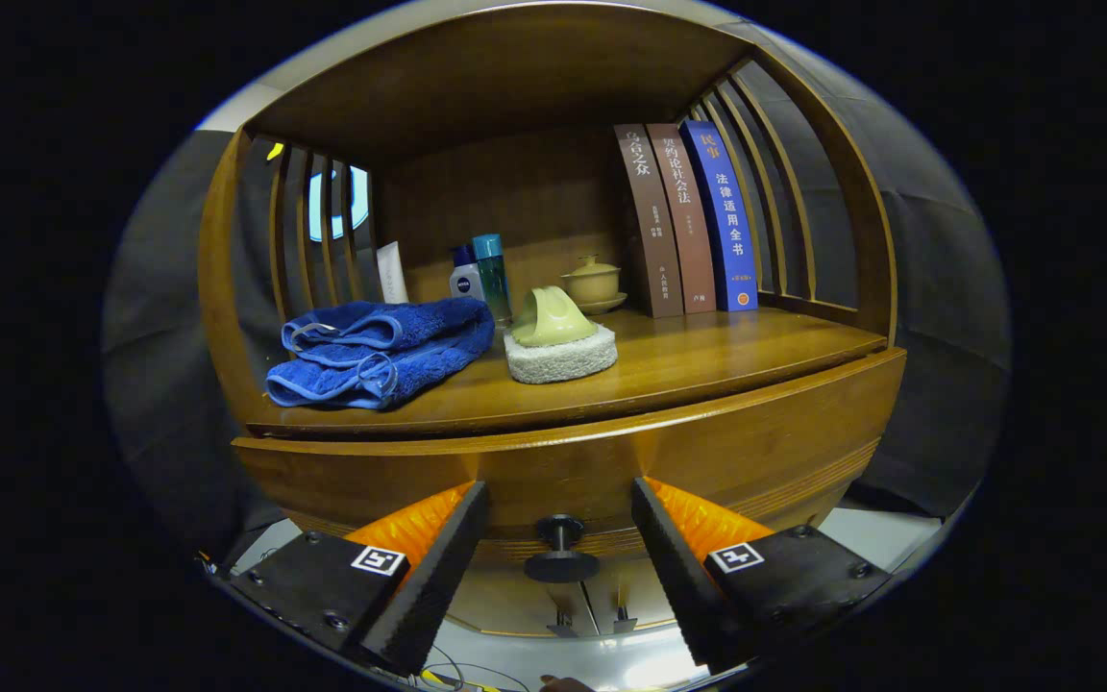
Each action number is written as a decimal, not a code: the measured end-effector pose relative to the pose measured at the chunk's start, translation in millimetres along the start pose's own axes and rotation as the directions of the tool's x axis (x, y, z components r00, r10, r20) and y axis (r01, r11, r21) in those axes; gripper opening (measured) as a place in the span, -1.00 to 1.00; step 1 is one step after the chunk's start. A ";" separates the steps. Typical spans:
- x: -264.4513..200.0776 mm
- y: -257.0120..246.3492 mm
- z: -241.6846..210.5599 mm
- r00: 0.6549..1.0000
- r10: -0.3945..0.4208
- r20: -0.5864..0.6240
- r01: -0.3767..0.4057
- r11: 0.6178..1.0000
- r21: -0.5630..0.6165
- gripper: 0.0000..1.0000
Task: Pull open the drawer, take out the items inside it, and place them on the countertop above the cabinet.
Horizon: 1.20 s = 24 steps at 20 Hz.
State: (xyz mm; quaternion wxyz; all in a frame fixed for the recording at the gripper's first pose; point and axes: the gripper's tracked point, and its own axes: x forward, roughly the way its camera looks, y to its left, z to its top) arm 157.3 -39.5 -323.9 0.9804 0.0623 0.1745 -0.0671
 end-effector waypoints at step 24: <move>-120.0 25.5 124.9 0.982 0.031 0.186 -0.019 0.998 -0.066 0.98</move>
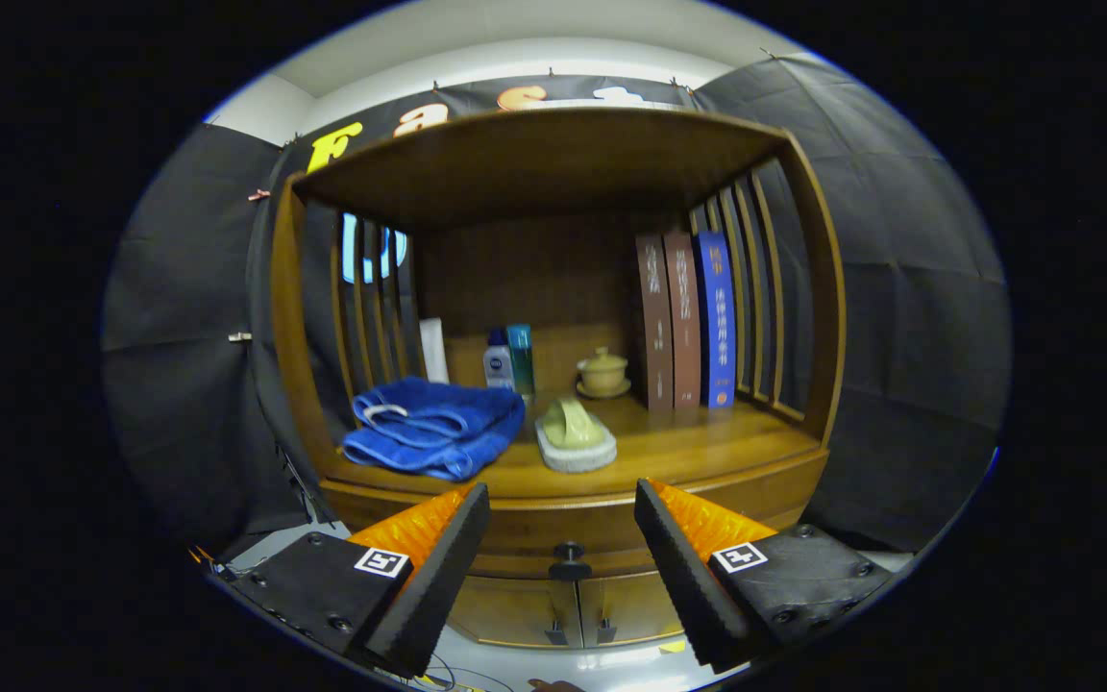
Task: Pull open the drawer, take out the items inside it, and place them on the countertop above the cabinet.
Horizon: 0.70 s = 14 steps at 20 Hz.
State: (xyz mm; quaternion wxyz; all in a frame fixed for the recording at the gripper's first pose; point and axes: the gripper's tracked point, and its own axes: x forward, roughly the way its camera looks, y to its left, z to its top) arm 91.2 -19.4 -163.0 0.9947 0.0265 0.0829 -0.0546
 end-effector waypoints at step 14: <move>-100.0 25.7 173.7 0.991 0.054 0.125 -0.049 0.998 -0.046 0.97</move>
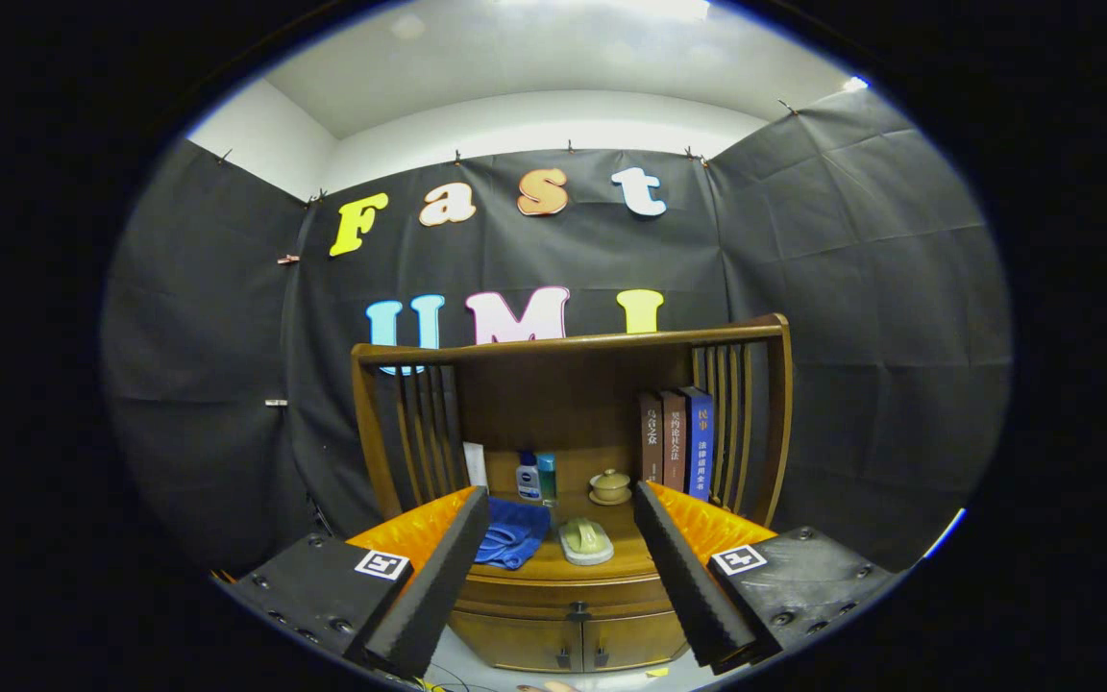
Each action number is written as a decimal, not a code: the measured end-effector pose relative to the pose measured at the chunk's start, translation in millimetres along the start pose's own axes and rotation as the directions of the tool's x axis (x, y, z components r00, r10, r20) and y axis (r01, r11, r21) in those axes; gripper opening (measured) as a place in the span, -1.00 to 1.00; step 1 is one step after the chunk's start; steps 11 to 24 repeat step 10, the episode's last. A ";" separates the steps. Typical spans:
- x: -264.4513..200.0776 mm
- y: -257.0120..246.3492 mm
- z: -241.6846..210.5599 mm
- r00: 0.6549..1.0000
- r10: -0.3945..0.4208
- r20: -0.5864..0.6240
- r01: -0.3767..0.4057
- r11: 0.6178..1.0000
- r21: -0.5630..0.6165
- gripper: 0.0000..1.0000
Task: Pull open the drawer, take out the items inside it, and place them on the countertop above the cabinet.
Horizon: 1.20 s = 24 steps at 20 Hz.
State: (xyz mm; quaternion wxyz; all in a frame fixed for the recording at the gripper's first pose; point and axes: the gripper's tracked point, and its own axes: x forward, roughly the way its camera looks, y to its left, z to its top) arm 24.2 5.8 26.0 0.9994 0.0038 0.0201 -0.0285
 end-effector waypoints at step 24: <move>-16.6 11.9 11.3 1.000 0.022 0.013 -0.021 1.000 -0.020 0.97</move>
